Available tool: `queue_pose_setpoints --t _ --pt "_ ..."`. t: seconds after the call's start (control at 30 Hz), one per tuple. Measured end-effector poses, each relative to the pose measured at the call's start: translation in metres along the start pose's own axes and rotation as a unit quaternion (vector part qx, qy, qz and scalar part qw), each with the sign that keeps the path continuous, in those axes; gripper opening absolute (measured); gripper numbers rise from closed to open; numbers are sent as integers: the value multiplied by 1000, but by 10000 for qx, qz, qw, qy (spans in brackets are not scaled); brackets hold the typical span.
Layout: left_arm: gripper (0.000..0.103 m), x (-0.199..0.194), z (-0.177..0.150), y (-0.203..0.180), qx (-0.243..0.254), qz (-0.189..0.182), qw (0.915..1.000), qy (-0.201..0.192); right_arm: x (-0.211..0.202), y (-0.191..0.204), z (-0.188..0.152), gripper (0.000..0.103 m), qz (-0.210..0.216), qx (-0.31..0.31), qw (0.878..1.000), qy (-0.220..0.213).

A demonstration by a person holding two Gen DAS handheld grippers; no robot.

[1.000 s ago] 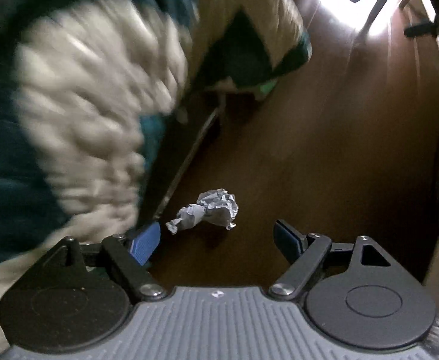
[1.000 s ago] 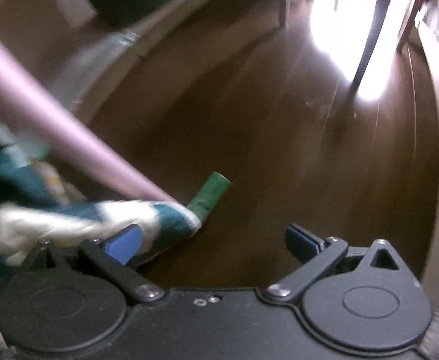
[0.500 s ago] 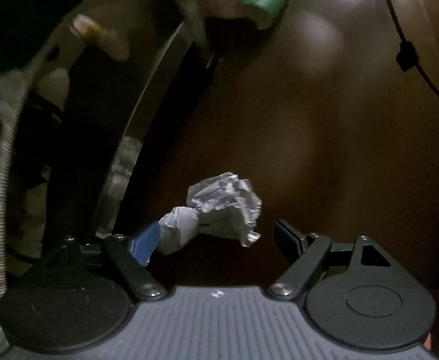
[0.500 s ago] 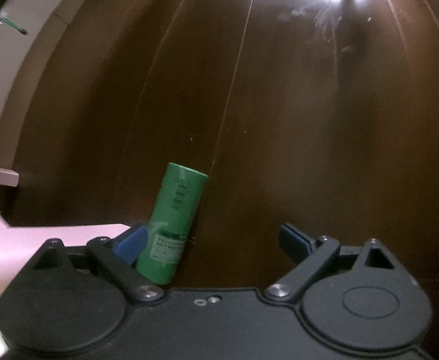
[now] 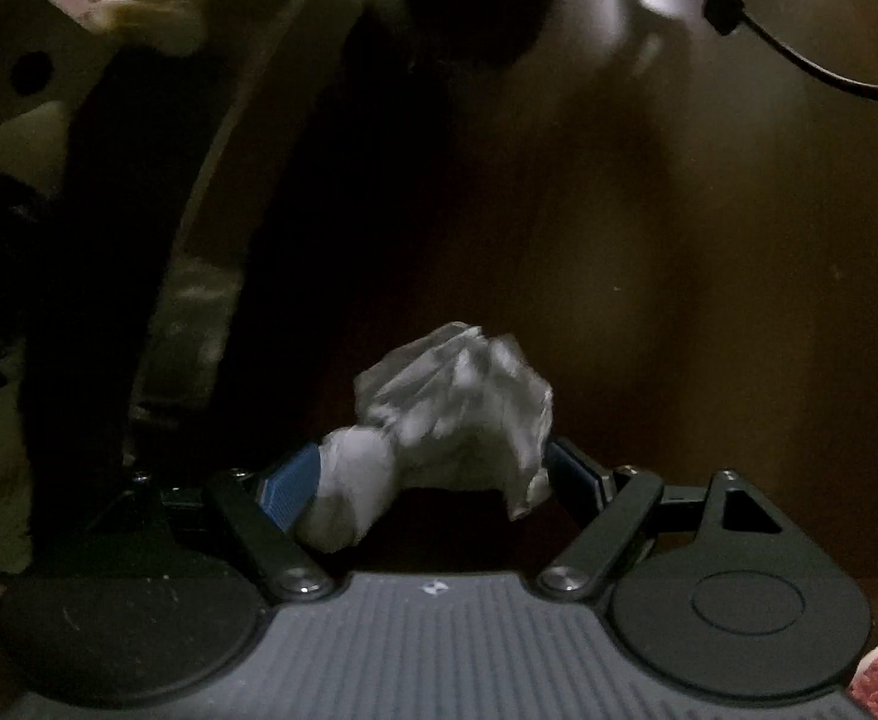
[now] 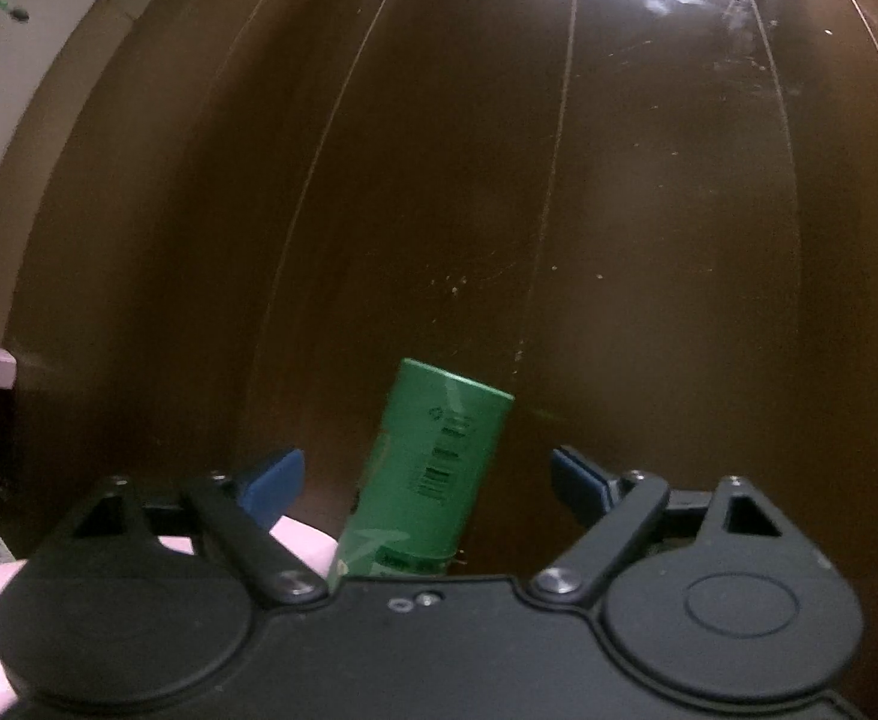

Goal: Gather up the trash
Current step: 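Grasp the green can with the right tool while the left tool grasps the crumpled foil, then carry the green can and foil with both tools over the teal bin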

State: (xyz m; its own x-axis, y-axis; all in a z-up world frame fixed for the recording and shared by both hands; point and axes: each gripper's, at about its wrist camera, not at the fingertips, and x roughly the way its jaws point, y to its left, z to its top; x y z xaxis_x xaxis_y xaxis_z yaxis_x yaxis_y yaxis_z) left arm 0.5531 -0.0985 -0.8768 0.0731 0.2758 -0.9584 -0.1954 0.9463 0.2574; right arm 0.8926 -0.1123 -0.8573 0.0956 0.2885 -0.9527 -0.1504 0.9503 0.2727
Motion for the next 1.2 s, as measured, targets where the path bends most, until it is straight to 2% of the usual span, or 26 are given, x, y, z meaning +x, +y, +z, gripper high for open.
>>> queue_pose_setpoints --t 0.13,0.17,0.2,0.27,0.33,0.4,0.5,0.57,0.6,0.63,0.7,0.93,1.03,1.2 --pt "82 13 6 2 -95 -83 9999 80 4 2 -6 79 -109 -113 9998 101" --pt "81 14 7 2 -106 -91 9999 76 6 1 -8 74 -129 -99 9998 124" --pt "73 14 9 4 -116 -73 9999 63 6 0 -9 69 -136 -91 9998 150" --pt "68 15 9 6 -193 -18 9998 48 6 -3 -12 64 -55 -75 9998 153" --pt "61 16 11 9 -323 -38 9995 65 3 -7 -14 53 50 -107 9998 148" --pt "56 17 12 12 -439 -46 9990 94 -1 -9 -17 51 53 -138 9998 114" --pt "37 13 11 14 -412 40 9991 30 -8 -15 -20 49 -17 -133 9999 -11" --pt "31 12 11 15 -445 22 9990 35 -15 -19 -24 49 -142 -85 9998 -130" --pt "14 12 10 16 -473 24 9989 40 -18 -21 -27 49 -166 -86 9997 -142" --pt "2 12 10 17 -486 37 9988 53 -24 -23 -30 49 -190 -106 9996 -182" --pt "2 3 12 14 -502 200 9985 132 -37 -28 -41 49 -199 -186 9993 -265" --pt "2 -19 9 7 -361 332 9988 61 -83 -50 -97 49 -298 -506 9980 -245" --pt "2 -39 7 10 -440 279 9986 12 -120 -58 -122 49 -341 -639 9968 -352" --pt "2 -101 11 28 -692 43 9976 -89 -189 -69 -167 49 -257 -541 9977 -324"
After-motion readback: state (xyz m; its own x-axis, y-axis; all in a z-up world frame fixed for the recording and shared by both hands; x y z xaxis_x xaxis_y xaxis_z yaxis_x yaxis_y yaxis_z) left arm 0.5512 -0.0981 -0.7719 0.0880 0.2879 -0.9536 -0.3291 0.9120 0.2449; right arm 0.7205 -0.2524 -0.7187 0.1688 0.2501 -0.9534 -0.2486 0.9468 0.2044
